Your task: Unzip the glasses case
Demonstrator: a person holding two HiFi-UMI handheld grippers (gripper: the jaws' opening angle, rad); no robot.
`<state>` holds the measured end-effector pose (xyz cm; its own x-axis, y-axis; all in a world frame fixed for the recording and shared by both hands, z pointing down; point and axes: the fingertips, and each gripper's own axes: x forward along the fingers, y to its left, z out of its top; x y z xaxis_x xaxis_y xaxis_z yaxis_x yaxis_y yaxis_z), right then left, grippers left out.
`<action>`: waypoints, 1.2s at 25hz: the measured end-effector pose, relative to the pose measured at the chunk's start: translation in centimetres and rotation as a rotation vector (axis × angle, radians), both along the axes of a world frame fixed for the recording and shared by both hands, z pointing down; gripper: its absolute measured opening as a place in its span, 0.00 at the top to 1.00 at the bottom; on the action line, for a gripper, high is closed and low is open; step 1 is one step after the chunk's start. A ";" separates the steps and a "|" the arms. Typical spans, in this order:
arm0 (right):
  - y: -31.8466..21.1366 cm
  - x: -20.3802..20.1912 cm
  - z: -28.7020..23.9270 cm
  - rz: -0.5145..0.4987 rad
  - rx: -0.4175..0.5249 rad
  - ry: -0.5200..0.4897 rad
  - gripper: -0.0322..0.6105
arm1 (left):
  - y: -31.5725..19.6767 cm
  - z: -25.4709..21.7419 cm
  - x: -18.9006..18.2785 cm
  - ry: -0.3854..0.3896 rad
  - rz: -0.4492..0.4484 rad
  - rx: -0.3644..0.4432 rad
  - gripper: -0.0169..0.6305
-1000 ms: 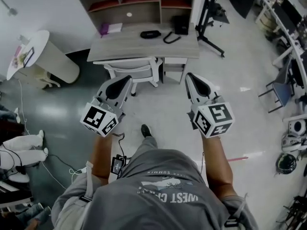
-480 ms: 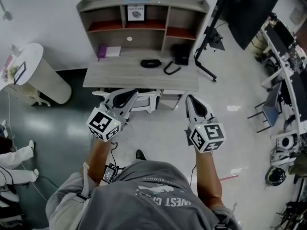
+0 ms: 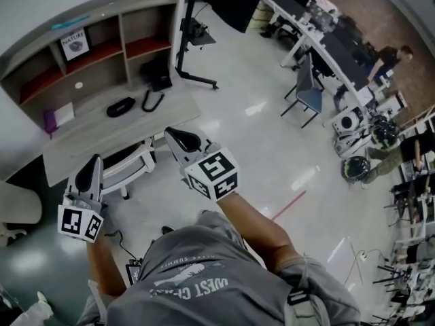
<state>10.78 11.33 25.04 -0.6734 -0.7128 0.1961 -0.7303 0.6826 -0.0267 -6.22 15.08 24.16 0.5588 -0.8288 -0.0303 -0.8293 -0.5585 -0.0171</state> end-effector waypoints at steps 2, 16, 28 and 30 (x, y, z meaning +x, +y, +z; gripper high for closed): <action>-0.7 -0.6 0.4 -0.003 -0.013 0.002 0.93 | -0.5 0.2 -0.6 0.011 -0.007 -0.011 0.98; -10.9 -5.1 2.6 -0.224 -0.058 -0.059 0.93 | -6.4 1.2 -4.1 -0.033 -0.230 -0.043 0.98; -23.3 -7.2 6.9 -0.365 -0.131 -0.049 0.93 | -17.4 3.4 -4.9 -0.091 -0.328 -0.100 0.98; -24.9 -7.3 8.0 -0.390 -0.154 -0.052 0.93 | -18.7 4.1 -4.6 -0.087 -0.352 -0.120 0.98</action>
<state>3.50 -13.53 33.00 -0.8988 -0.3675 0.2389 -0.4130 0.8927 -0.1802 -10.81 -3.67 28.22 0.2353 -0.9653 0.1135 -0.9691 -0.2418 -0.0479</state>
